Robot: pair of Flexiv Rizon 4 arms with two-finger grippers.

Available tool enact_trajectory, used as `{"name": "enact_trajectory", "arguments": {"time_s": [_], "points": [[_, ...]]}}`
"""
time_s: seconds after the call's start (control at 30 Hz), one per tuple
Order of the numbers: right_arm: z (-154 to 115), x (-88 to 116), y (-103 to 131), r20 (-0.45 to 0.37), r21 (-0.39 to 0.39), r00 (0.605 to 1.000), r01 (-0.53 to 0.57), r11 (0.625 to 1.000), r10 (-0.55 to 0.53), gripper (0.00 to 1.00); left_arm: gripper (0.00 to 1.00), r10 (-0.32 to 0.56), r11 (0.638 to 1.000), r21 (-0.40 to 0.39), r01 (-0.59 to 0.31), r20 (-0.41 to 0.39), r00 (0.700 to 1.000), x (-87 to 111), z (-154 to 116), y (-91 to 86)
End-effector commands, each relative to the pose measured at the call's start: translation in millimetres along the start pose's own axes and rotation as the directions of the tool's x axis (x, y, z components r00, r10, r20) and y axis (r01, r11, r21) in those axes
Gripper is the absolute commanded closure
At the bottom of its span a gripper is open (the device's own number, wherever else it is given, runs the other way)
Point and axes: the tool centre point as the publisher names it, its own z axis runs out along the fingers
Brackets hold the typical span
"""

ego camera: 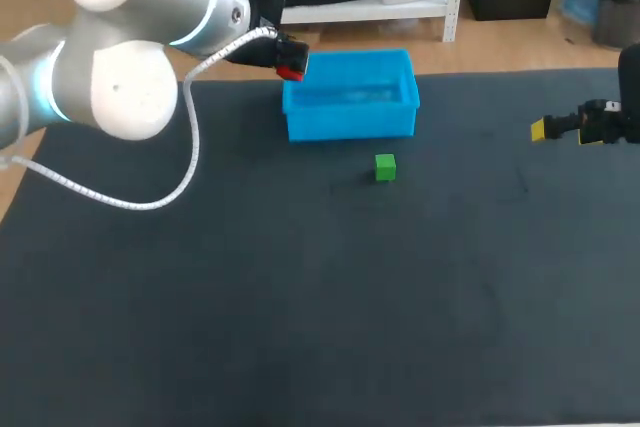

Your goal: Use the left arm to pick the red cube and place it into the blue plastic box first, then use the right arm to grasp the green cube and put it into the same blue plastic box after the first action is fully finished.

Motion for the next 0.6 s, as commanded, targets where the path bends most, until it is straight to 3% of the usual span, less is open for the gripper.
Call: {"name": "enact_trajectory", "arguments": {"time_s": [0.03, 0.6], "points": [[0, 0, 0, -0.002, 0.0, 1.0, 0.0, 1.0, 0.0, 0.0, 1.0, 0.012, 0.999, 0.038, -0.012, -0.017, 1.0, -19.1, 46, 7.0], [0, 0, 0, -0.002, 0.0, 1.0, 0.0, 1.0, 0.0, 0.0, 1.0, 0.007, 0.999, 0.048, -0.003, -0.076, 0.997, -21.4, 116, 13.2]]}}
